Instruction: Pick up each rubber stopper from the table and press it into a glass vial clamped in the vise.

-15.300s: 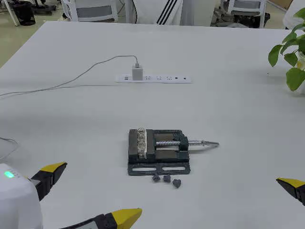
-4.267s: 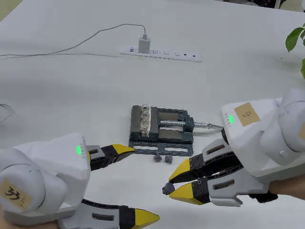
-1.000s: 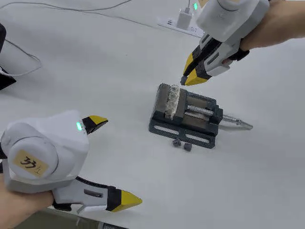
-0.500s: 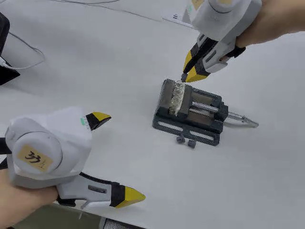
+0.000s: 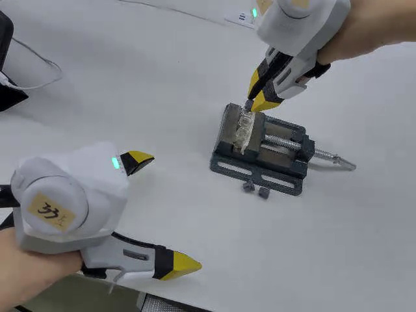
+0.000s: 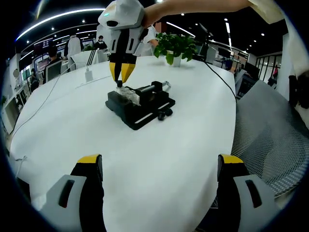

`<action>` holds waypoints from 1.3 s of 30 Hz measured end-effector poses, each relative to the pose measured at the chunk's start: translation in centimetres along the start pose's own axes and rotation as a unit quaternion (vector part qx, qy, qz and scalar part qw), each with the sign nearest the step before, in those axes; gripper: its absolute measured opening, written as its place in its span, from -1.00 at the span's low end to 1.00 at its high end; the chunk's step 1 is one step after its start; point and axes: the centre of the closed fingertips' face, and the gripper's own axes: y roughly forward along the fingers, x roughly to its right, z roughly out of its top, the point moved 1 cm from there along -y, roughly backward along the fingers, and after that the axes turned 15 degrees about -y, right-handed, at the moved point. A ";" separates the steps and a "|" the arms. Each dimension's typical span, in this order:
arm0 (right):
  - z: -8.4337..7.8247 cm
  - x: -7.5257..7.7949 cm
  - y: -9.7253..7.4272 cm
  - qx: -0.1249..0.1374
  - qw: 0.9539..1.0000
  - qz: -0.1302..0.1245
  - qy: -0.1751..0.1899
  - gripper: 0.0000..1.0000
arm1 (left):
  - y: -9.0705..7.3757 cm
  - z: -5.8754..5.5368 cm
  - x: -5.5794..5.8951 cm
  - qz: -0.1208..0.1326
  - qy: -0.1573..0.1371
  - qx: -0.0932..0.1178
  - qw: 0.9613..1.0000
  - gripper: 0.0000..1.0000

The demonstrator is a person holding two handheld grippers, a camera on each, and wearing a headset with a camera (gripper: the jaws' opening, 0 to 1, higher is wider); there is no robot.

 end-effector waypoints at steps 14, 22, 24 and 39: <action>0.5 -0.2 0.3 -0.016 1.000 0.011 0.010 -0.89 | 0.1 0.0 -0.1 -0.002 -0.002 0.000 1.000 0.97; 0.4 0.0 0.3 -0.030 0.999 0.021 0.032 -0.91 | 0.1 0.1 -0.1 -0.003 -0.002 0.001 1.000 0.97; 0.6 -0.2 0.3 -0.035 0.998 0.022 0.038 -0.91 | 0.2 0.1 -0.1 -0.003 -0.001 0.001 1.000 0.97; 0.7 -0.5 0.1 -0.048 0.994 0.008 0.094 -0.91 | 0.4 0.3 0.1 -0.007 0.000 0.003 1.000 0.97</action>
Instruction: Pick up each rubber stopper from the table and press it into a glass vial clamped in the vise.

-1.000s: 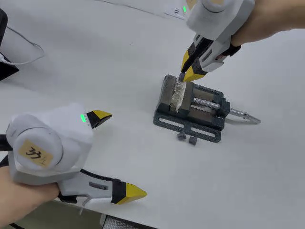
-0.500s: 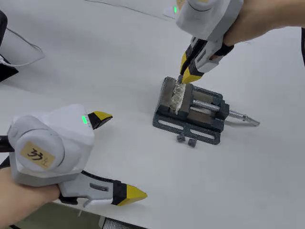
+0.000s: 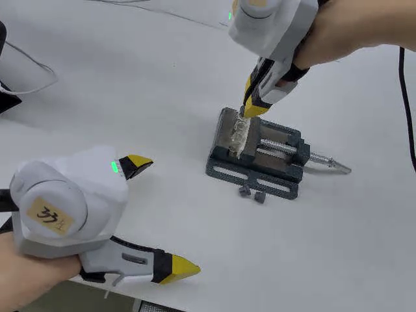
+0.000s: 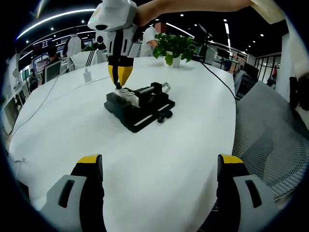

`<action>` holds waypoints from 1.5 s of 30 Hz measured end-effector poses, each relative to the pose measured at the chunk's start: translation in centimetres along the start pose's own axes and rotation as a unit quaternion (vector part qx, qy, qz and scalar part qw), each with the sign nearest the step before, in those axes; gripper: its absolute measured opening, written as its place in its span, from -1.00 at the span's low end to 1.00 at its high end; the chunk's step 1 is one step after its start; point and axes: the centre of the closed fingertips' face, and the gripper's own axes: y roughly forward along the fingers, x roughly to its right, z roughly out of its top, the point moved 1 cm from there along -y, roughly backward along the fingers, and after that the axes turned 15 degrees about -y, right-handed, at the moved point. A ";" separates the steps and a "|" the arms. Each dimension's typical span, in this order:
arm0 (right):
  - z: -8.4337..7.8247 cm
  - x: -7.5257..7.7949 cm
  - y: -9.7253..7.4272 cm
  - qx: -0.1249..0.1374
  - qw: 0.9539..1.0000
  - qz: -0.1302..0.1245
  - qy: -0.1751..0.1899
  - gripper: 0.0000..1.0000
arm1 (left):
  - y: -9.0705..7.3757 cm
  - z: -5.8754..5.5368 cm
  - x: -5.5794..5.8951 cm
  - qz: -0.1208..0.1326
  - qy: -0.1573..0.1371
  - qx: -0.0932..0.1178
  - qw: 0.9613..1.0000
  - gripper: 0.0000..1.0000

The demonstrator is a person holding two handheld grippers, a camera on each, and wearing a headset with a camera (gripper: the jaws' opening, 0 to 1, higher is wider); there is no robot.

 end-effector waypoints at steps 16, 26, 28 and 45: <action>-0.2 0.5 0.2 0.013 1.000 -0.011 0.008 -0.88 | -0.2 0.2 -0.2 0.006 -0.002 0.005 1.000 0.96; -0.1 0.1 -0.1 0.017 1.000 -0.012 0.000 -0.86 | -0.3 -0.1 -0.3 0.007 -0.005 0.002 1.000 0.95; -0.1 0.2 0.0 0.018 1.000 -0.012 -0.003 -0.86 | -0.3 -0.1 -0.3 0.006 -0.005 0.002 1.000 0.95; -0.6 0.3 -0.5 0.028 1.000 -0.005 -0.014 -0.73 | -0.5 0.1 -0.4 0.009 -0.005 0.002 1.000 0.95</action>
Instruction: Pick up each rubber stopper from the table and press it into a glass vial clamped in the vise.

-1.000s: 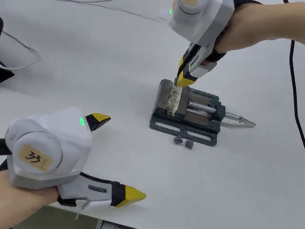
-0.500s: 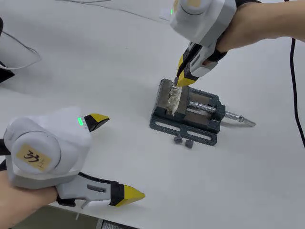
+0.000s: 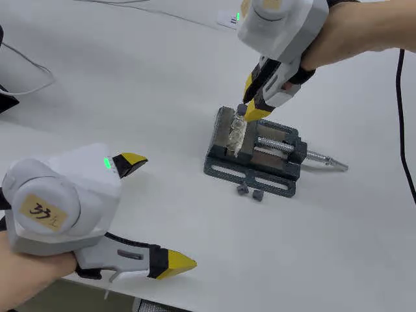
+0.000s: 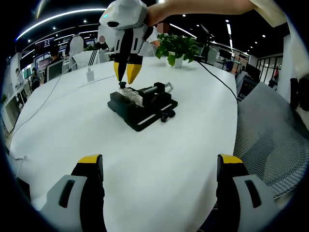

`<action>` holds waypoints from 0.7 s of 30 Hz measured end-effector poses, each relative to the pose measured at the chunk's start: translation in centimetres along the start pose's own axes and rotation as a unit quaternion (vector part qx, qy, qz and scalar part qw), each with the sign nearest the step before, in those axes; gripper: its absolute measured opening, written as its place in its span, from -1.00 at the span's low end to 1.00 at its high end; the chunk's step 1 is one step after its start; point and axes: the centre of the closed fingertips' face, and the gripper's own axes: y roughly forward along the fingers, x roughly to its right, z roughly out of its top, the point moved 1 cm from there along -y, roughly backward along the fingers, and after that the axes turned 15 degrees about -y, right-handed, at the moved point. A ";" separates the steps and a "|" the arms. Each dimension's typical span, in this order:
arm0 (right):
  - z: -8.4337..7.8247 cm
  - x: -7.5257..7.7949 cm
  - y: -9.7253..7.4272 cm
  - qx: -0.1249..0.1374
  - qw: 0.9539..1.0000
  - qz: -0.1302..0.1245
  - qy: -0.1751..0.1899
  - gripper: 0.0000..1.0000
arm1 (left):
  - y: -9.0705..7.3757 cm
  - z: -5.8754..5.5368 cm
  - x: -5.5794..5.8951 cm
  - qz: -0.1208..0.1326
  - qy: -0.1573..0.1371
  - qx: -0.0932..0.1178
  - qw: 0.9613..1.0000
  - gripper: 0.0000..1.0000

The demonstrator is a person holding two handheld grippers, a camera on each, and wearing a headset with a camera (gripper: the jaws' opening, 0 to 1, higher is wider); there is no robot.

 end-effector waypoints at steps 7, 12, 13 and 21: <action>0.4 0.7 -1.3 0.013 1.000 0.000 0.009 -0.83 | -0.1 0.4 -0.2 0.002 0.002 0.002 1.000 0.95; 0.8 0.0 -1.5 0.020 1.000 0.008 0.016 -0.88 | -0.1 0.6 -0.3 0.003 0.002 0.003 1.000 0.95; 0.8 -0.1 -1.4 0.020 1.000 0.010 0.017 -0.90 | -0.1 0.6 -0.4 0.003 0.001 0.003 1.000 0.95; 0.3 0.6 -0.4 0.018 1.000 0.017 0.019 -0.97 | 0.1 0.5 -0.5 0.004 -0.001 0.002 1.000 0.95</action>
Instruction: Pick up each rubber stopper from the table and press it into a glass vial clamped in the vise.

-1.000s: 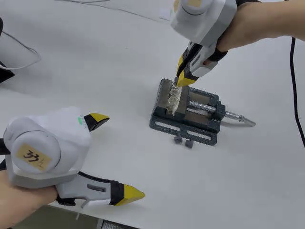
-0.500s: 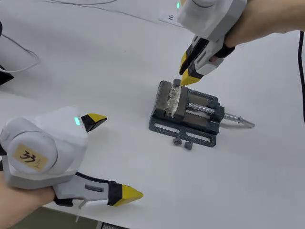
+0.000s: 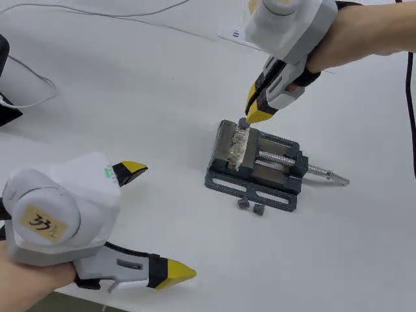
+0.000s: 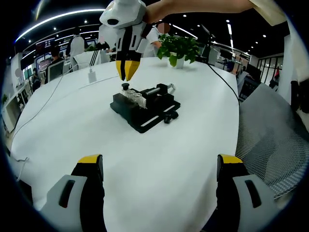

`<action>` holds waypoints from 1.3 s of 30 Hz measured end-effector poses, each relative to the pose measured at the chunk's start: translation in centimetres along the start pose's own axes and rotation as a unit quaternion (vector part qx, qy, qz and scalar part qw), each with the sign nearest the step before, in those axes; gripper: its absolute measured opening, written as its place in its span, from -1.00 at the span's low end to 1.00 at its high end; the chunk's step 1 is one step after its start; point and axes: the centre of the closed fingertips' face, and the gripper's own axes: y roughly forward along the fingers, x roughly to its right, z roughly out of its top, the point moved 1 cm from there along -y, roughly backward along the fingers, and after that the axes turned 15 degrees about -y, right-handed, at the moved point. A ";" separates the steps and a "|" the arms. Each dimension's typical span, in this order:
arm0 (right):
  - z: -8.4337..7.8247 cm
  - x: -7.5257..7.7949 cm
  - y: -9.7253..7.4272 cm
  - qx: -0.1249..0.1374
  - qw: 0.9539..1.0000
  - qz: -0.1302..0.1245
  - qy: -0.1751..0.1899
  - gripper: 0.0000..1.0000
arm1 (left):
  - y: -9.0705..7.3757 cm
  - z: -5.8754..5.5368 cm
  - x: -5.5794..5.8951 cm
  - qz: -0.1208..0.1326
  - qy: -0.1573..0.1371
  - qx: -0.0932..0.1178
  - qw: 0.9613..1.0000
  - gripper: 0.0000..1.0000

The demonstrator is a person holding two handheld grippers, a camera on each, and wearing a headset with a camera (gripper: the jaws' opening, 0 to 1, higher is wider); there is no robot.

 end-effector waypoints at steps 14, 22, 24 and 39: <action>-0.1 -0.2 0.6 -0.001 1.000 0.006 0.002 -1.00 | 0.1 -0.5 -0.1 -0.001 -0.004 -0.003 1.000 0.94; -0.2 0.1 0.7 0.001 1.000 0.005 0.005 -1.00 | 0.2 -0.6 -0.2 -0.001 -0.006 -0.005 1.000 0.93; -0.3 0.2 0.7 -0.002 1.000 0.005 0.003 -1.00 | 0.2 -0.6 -0.2 -0.001 -0.006 -0.005 1.000 0.93; 0.0 -0.4 0.8 -0.024 1.000 0.015 -0.010 -1.00 | 0.8 -0.5 0.0 -0.008 -0.011 -0.004 1.000 0.92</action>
